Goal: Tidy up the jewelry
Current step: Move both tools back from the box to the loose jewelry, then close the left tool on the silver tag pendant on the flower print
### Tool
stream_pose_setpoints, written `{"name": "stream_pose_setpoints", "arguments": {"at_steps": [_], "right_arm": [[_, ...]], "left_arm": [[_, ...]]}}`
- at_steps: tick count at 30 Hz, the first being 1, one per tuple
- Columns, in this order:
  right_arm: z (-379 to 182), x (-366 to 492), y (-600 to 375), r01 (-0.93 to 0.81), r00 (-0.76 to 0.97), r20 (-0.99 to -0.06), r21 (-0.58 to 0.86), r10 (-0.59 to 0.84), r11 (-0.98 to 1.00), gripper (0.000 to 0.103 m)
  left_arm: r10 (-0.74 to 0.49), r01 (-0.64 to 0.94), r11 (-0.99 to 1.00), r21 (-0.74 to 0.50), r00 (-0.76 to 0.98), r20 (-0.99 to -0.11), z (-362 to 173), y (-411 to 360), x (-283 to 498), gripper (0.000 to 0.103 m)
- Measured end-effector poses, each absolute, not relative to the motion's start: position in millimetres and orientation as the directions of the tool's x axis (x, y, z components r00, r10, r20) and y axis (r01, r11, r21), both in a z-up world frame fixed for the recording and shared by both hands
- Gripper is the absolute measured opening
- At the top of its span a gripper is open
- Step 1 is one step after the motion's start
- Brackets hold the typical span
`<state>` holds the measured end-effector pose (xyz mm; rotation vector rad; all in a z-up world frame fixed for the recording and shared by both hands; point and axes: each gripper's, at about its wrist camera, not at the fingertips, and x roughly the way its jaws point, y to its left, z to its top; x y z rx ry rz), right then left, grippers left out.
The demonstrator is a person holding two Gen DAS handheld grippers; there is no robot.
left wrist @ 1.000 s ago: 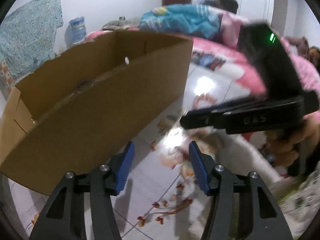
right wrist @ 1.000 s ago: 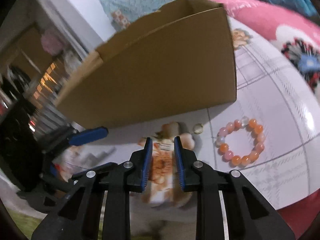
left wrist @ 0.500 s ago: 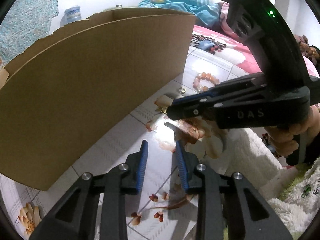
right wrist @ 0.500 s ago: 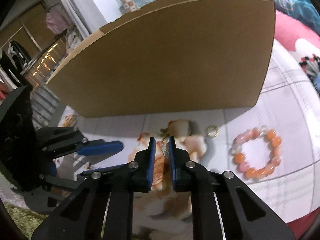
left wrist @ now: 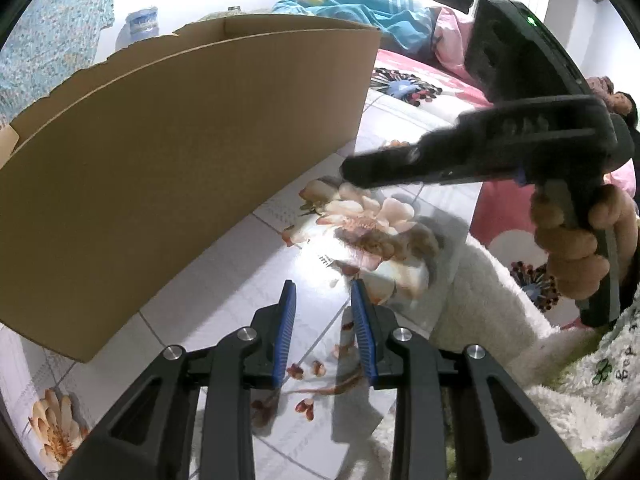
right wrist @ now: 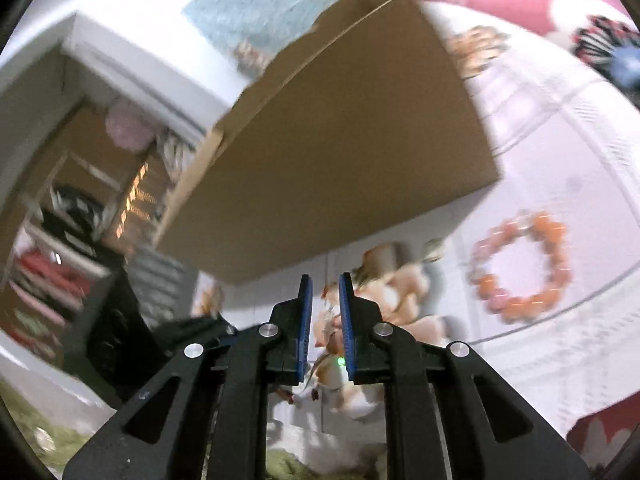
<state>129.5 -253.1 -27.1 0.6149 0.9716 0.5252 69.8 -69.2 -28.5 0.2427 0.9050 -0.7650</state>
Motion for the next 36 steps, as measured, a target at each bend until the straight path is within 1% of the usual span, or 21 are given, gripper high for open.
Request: {"name": "stream_pose_setpoints", "arguments": {"at_steps": [4, 12, 13, 14, 17, 19, 25, 32, 33, 35, 36], "right_arm": [[-33.4, 121.9, -266.4, -0.076, 0.469, -0.622, 0.679, 0.627, 0.730, 0.015], [-42.4, 112.9, -245.7, -0.077, 0.457, -0.656, 0.643, 0.600, 0.762, 0.015], [-41.4, 112.9, -244.2, -0.082, 0.457, -0.659, 0.637, 0.597, 0.766, 0.015], [-41.1, 111.9, -242.0, -0.087, 0.458, -0.663, 0.629, 0.592, 0.772, 0.015], [-39.7, 108.6, -234.7, -0.098, 0.463, -0.670, 0.612, 0.580, 0.785, 0.015], [-37.3, 107.7, -238.0, -0.099, 0.465, -0.670, 0.611, 0.579, 0.786, 0.015], [-39.9, 107.8, -236.4, -0.100, 0.460, -0.682, 0.597, 0.569, 0.796, 0.015], [-38.8, 104.3, -223.1, -0.116, 0.466, -0.696, 0.565, 0.547, 0.817, 0.016], [-38.6, 103.5, -221.5, -0.117, 0.467, -0.697, 0.561, 0.544, 0.819, 0.016], [-39.8, 103.0, -220.0, -0.118, 0.468, -0.698, 0.559, 0.543, 0.821, 0.016], [-40.4, 102.8, -220.1, -0.118, 0.468, -0.698, 0.558, 0.542, 0.821, 0.016]], "left_arm": [[-0.490, 0.689, 0.717, -0.105, 0.390, -0.780, -30.0, -73.3, 74.7, 0.028], [-0.447, 0.695, 0.718, -0.029, 0.430, -0.784, -31.3, -89.6, 80.7, 0.027], [-0.436, 0.697, 0.717, -0.009, 0.438, -0.786, -31.2, -91.5, 80.2, 0.025], [-0.424, 0.697, 0.717, 0.009, 0.446, -0.788, -30.6, -91.0, 81.2, 0.020], [-0.405, 0.698, 0.715, 0.027, 0.446, -0.798, -31.3, -91.3, 82.6, 0.008], [-0.394, 0.687, 0.726, 0.024, 0.445, -0.804, -30.9, -85.9, 84.3, 0.006], [-0.402, 0.684, 0.730, -0.004, 0.424, -0.812, -29.3, -81.0, 83.3, 0.007], [-0.368, 0.708, 0.703, 0.075, 0.452, -0.812, -31.3, -94.7, 82.8, 0.008], [-0.366, 0.712, 0.697, 0.086, 0.456, -0.811, -31.4, -95.8, 82.9, 0.009], [-0.363, 0.720, 0.686, 0.104, 0.462, -0.809, -31.3, -96.8, 83.9, 0.017], [-0.361, 0.722, 0.684, 0.109, 0.464, -0.809, -31.2, -96.7, 84.7, 0.019]]}}
